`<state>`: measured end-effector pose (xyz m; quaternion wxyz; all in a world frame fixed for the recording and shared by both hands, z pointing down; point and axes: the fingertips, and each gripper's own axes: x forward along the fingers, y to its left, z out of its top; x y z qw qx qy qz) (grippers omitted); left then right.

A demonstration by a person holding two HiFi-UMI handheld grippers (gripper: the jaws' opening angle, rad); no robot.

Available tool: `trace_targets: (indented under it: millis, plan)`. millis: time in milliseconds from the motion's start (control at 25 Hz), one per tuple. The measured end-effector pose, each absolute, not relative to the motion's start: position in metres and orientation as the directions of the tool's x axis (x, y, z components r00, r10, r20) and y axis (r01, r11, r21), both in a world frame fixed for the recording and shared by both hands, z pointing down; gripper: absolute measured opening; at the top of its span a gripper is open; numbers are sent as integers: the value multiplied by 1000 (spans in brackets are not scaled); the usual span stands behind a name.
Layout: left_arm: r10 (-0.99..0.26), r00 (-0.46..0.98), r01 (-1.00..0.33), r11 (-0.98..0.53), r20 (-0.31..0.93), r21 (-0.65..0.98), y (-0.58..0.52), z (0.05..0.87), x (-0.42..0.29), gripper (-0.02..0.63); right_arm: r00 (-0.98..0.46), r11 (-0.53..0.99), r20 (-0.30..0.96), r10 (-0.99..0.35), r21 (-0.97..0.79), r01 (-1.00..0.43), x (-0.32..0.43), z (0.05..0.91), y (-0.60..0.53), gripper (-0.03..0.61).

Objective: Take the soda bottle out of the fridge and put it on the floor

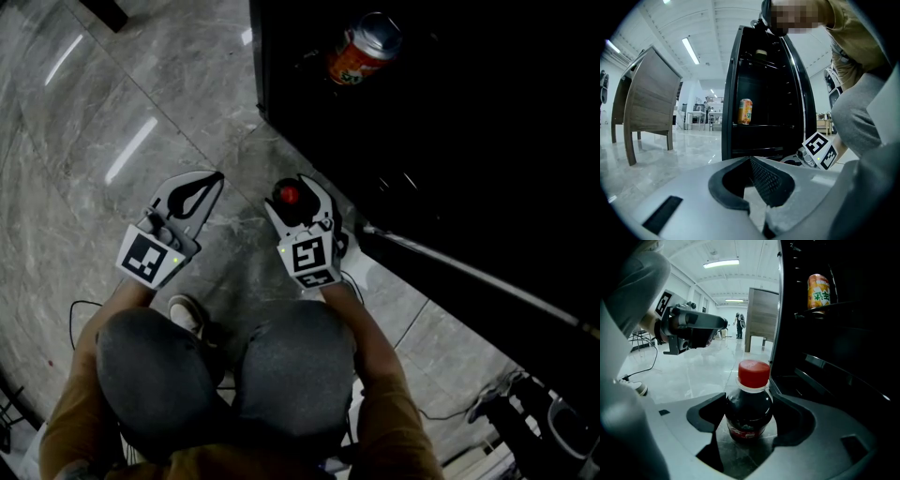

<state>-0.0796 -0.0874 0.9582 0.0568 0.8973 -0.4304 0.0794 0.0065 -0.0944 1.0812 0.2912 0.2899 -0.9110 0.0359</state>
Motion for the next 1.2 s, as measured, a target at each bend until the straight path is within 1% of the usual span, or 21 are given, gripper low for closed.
trace_targets:
  millis: [480,680,800,1080,1200]
  plan:
    - [-749,639,-763,-646,176,24,-87,952,-72,2,-646,831,572,-505,121,-543,10,1069,-89,295]
    - [-738,644,-758,-651,203,38,-79,950,-72,2,-627,834,606,-490,115,-540,14,1064,-85,295]
    - [-722,648,-751,-659,244,44,-72,945,-77,2,-608,835,637,-474,107,-539,17,1059,-86,294]
    - [-725,630,-767,-638,278,74,-64,895,-93,2,-573,832,697,-431,63,-551,18,1018,-71,258]
    - [-730,623,-774,-628,281,86,-63,867,-97,2,-573,832,697,-431,61,-551,7,990,-71,243]
